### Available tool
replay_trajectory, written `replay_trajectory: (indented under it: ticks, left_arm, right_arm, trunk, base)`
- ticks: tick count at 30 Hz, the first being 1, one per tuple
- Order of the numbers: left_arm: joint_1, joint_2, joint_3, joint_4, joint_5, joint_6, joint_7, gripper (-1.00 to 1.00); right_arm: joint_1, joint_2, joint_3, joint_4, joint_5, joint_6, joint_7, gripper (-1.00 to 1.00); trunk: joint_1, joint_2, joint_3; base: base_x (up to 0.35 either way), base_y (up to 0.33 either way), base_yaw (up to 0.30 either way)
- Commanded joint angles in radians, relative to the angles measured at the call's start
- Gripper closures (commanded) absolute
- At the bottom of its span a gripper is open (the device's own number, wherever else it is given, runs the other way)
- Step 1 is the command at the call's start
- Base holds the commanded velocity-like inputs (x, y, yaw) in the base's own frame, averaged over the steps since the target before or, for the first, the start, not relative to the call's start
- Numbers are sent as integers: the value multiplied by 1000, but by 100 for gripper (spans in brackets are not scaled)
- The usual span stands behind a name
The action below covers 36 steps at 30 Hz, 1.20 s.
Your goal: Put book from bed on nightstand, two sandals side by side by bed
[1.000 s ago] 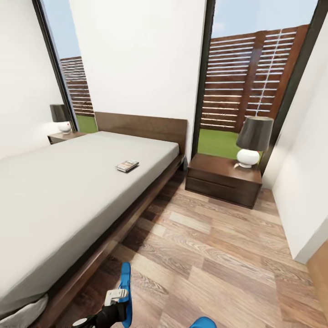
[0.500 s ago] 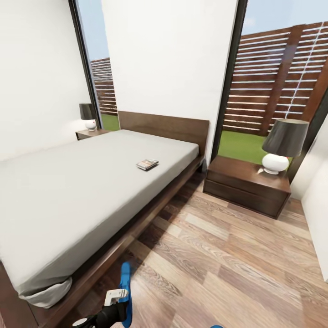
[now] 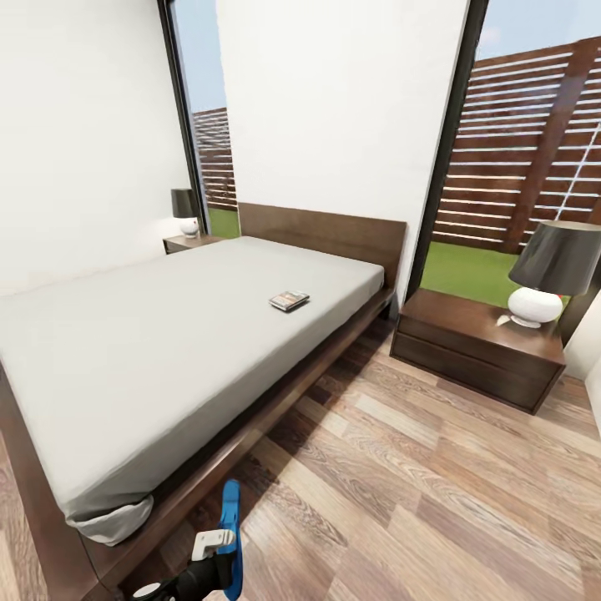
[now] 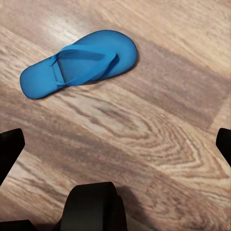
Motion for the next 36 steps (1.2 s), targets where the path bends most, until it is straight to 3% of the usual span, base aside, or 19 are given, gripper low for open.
replay_trajectory:
  ticks: [1,28,33,36]
  left_arm:
    - [-1,-1,7,0,4,4,-7,100]
    - [-1,-3,4,-6,4,6,-13,100]
    - [-11,-54,1,-74,4,33,-13,100]
    - [-16,-78,-9,-187,4,120,-13,100]
  right_arm:
    - [0,0,-4,-1,-10,7,6,-100]
    - [0,-7,-5,0,-12,3,8,-100]
    - [0,-7,-5,-1,-11,4,7,-100]
    - [0,-7,-5,-1,-10,4,6,-100]
  trunk:
    - [0,0,-1]
    - [0,0,-1]
    - [0,0,-1]
    - [0,0,-1]
  base:
    - [0,0,6]
    - [0,0,0]
    - [0,0,0]
    - [0,0,0]
